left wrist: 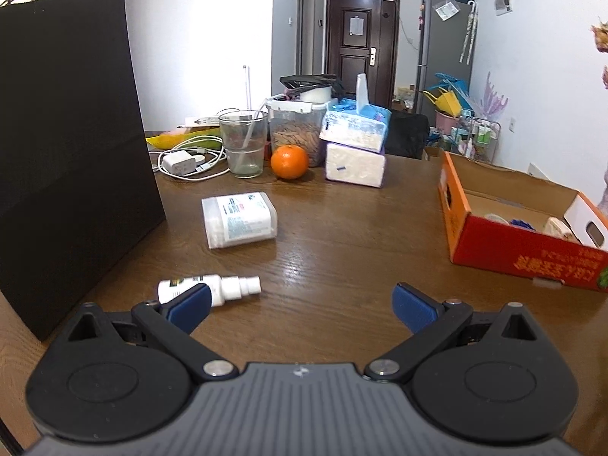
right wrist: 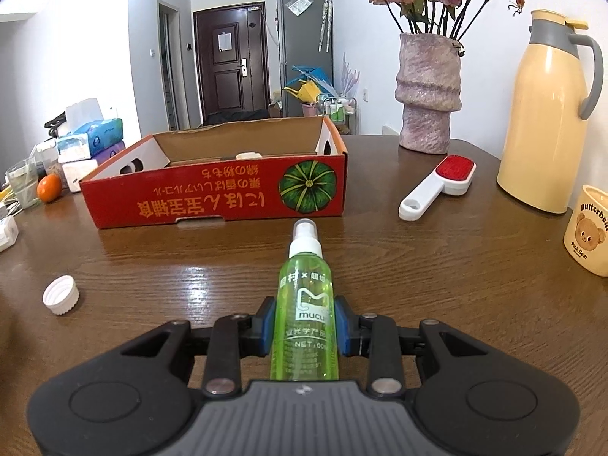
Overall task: Organize rigid objects
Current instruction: 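Grasp the white cotton-bud box with the left tool while the right tool holds the spray bottle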
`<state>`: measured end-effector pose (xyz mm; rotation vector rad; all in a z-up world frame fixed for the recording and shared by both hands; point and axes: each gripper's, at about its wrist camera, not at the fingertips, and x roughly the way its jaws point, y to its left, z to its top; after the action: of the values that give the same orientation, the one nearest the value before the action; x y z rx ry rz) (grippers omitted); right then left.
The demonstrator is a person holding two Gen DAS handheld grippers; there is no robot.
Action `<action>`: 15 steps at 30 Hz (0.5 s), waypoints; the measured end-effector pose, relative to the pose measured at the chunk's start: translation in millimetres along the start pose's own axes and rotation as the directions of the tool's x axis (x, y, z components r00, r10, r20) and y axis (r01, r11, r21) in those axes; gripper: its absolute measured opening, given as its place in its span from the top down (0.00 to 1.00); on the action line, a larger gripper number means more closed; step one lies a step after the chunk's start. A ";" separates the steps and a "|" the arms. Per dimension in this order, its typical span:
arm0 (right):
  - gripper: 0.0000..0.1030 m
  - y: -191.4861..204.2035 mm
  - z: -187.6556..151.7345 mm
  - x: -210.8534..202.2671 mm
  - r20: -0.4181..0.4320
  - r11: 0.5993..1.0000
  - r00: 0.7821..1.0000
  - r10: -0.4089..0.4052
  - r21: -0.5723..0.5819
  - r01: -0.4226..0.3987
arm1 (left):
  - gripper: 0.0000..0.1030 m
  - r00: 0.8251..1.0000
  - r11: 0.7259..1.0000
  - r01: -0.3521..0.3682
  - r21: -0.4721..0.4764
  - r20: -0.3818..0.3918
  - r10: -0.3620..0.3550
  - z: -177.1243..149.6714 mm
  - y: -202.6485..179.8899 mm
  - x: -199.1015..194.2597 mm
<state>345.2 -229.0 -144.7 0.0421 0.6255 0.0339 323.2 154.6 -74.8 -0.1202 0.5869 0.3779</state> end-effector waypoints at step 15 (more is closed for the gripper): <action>0.71 -4.3 16.5 8.3 0.028 0.999 0.999 -0.041 0.025 0.040 | 0.00 0.996 0.998 -0.065 -0.008 -0.063 0.065 38.3 13.0 53.4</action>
<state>361.7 -233.5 -136.4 0.0537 0.5979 -0.0139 379.0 191.7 -73.0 -0.1228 0.6521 0.4412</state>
